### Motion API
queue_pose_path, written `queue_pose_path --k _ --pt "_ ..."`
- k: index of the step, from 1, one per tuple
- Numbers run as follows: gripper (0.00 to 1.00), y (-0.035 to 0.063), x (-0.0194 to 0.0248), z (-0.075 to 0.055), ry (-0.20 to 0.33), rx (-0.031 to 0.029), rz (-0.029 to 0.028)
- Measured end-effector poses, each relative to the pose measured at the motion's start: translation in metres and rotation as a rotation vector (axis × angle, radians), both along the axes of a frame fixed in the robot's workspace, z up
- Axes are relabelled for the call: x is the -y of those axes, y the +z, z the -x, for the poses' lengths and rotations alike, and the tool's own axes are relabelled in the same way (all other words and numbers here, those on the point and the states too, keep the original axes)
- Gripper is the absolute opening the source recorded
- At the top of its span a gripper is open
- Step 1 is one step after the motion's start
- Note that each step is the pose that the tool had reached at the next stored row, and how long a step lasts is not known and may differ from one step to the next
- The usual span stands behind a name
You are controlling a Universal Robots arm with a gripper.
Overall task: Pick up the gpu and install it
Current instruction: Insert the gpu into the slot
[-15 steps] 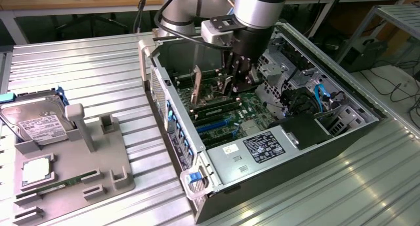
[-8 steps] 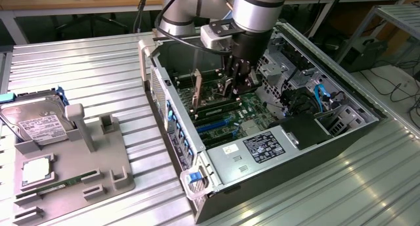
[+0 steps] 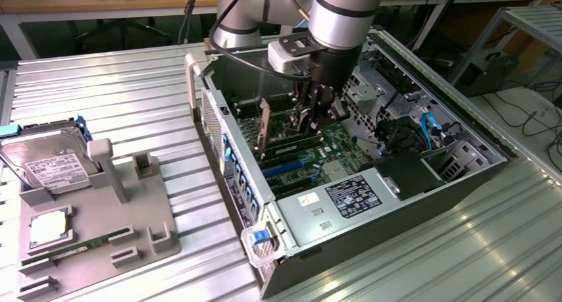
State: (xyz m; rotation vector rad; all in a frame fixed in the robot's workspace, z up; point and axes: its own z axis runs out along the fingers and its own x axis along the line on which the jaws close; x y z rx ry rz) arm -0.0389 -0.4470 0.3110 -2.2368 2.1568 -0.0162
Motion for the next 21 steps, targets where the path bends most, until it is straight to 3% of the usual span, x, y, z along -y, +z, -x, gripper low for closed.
queue_pose_path --k 21 --pt "0.28 -0.0060 0.0000 0.0032 0.003 0.0002 -0.0004"
